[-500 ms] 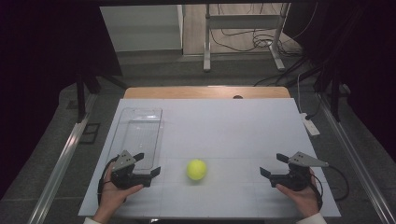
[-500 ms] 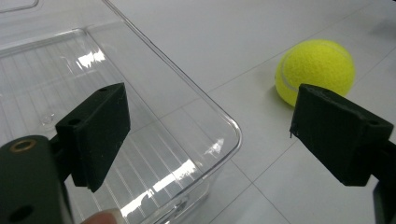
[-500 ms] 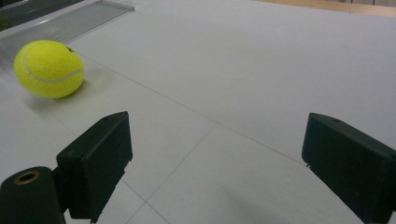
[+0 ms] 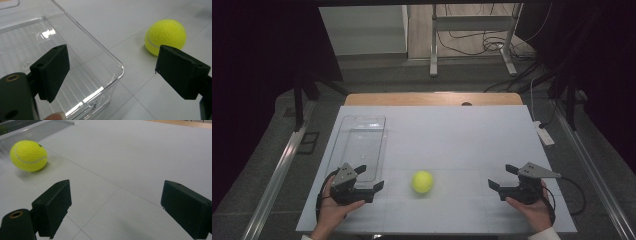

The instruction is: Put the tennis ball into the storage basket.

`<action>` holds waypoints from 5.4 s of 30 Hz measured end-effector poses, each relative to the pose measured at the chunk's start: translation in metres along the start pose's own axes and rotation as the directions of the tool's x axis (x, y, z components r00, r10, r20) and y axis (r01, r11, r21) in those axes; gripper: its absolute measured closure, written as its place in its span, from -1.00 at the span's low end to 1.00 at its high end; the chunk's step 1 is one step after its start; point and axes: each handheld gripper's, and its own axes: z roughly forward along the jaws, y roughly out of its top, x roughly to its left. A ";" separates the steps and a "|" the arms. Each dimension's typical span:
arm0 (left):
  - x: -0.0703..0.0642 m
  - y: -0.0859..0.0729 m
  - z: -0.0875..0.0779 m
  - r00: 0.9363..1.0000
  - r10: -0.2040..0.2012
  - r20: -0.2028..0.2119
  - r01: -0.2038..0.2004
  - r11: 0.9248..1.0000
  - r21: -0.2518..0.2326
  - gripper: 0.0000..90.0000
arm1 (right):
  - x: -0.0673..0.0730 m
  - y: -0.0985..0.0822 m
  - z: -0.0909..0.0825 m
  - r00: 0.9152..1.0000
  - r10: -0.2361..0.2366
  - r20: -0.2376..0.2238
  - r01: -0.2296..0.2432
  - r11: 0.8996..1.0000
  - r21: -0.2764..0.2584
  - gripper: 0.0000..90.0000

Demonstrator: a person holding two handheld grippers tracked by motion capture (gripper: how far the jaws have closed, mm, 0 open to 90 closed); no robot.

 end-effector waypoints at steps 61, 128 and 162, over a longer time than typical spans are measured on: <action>-0.011 0.026 0.004 1.000 0.022 0.020 -0.023 0.999 0.039 -0.74 | -0.002 -0.006 -0.010 1.000 0.019 0.021 -0.019 1.000 0.007 -0.79; -0.041 0.070 0.048 0.980 0.091 0.180 -0.122 0.977 0.173 -0.79 | -0.002 -0.008 -0.009 1.000 0.018 0.019 -0.018 1.000 0.017 -0.77; -0.057 0.085 0.082 0.965 0.121 0.233 -0.182 0.948 0.262 -0.91 | -0.002 -0.008 -0.008 1.000 0.014 0.021 -0.015 1.000 0.024 -0.77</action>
